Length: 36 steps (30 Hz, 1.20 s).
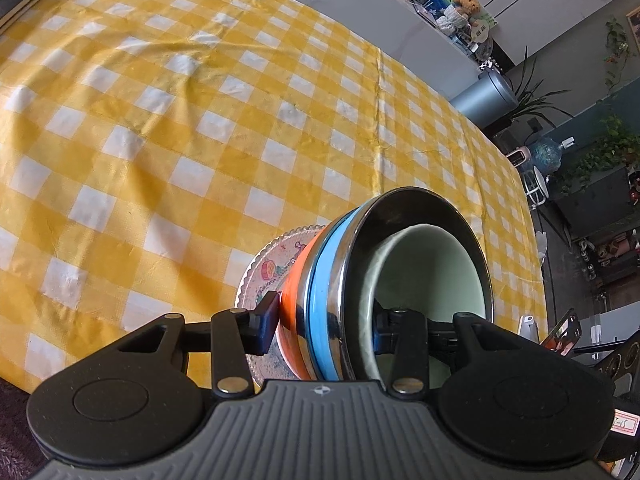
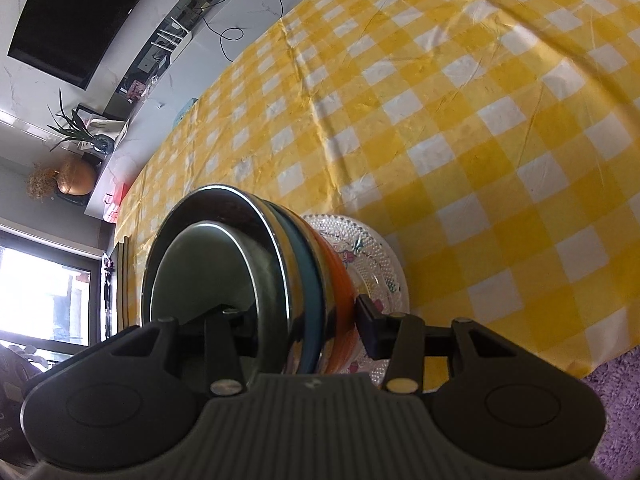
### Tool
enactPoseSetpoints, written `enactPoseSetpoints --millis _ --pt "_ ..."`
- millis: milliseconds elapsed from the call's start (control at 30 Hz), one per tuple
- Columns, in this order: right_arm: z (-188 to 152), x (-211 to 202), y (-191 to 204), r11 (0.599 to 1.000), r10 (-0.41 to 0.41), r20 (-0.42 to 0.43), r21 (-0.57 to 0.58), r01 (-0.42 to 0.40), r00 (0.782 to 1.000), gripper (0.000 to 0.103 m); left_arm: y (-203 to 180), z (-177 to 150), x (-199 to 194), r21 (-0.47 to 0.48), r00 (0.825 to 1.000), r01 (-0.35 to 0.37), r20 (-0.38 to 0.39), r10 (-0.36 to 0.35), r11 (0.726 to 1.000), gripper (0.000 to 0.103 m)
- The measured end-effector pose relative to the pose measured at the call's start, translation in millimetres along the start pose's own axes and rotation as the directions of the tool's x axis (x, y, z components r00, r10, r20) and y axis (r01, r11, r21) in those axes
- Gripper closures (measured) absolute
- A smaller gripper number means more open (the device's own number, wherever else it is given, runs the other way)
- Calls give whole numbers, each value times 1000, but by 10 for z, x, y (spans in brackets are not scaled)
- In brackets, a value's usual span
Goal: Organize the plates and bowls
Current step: 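Lift the bowl stack and lower it onto the stacked plates, then open both grippers to release the bowl stack and pull back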
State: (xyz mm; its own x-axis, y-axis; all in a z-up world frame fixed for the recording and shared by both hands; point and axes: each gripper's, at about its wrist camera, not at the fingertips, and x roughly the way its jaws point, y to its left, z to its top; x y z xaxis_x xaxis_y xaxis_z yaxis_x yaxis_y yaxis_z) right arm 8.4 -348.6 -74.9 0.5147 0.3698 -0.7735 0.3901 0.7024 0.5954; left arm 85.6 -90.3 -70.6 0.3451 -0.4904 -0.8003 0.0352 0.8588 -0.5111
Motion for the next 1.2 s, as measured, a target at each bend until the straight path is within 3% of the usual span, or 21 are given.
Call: enactPoseSetpoints --millis 333,467,900,1033,1200 --pt "29 8 62 1000 -10 -4 -26 10 1000 46 21 26 -3 9 1000 17 -21 -16 1000 52" --pt "-14 -23 197 992 -62 38 -106 66 997 40 -43 30 -76 57 1000 -12 25 11 998 45" --pt "-139 -346 464 977 -68 136 -190 93 988 35 -205 -81 -535 172 991 -42 136 18 984 43" --pt "-274 -536 578 965 -49 188 -244 95 981 35 -308 -217 -789 243 972 -80 233 21 967 43" --pt "-482 -761 704 939 -20 257 -326 106 966 35 -443 -439 -1155 343 919 -176 393 29 923 43"
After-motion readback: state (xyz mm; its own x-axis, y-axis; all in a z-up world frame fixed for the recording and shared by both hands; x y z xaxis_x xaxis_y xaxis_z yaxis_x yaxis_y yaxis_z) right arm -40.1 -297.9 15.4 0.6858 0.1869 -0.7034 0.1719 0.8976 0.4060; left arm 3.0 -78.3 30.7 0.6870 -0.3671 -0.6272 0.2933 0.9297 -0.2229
